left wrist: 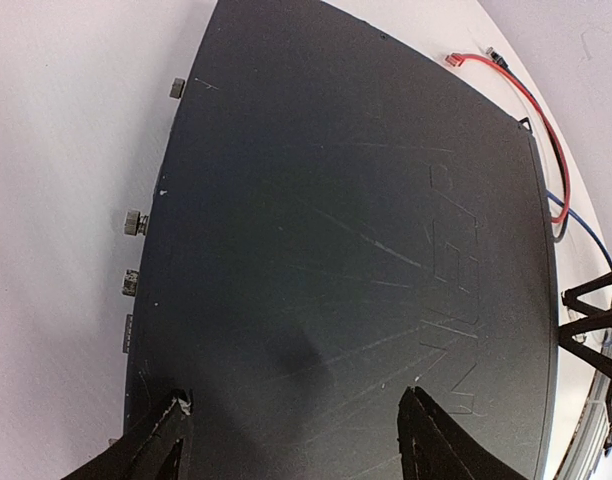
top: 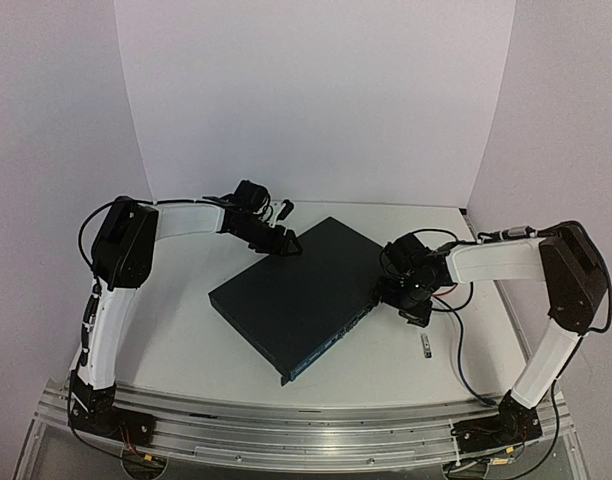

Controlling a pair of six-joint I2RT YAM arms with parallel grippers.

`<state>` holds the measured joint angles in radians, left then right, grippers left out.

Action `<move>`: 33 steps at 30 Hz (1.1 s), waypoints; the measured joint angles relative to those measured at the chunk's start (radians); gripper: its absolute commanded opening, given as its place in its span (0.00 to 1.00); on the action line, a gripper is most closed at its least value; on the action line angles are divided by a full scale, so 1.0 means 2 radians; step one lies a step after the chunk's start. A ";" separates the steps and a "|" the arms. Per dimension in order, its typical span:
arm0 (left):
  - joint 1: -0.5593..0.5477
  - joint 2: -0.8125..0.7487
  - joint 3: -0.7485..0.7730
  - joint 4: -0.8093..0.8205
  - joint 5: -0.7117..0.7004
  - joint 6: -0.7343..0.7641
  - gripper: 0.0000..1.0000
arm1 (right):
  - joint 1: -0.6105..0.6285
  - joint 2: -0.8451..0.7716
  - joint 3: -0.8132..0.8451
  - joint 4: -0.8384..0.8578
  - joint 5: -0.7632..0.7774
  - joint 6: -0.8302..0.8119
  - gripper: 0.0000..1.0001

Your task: Pull the plug from the switch port

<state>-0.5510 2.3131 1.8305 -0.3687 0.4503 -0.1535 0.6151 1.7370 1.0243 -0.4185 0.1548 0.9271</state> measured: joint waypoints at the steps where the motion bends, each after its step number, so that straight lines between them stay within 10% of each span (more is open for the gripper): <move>1: 0.000 0.000 0.000 0.000 0.000 0.000 0.69 | 0.001 0.000 -0.001 0.001 0.000 0.004 0.98; 33: 0.003 -0.018 -0.045 0.041 0.014 -0.006 0.66 | 0.005 -0.015 -0.051 0.067 -0.014 0.081 0.98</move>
<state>-0.5442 2.2776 1.7401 -0.2867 0.4782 -0.1661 0.6247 1.7077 0.9215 -0.2848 0.1276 1.0895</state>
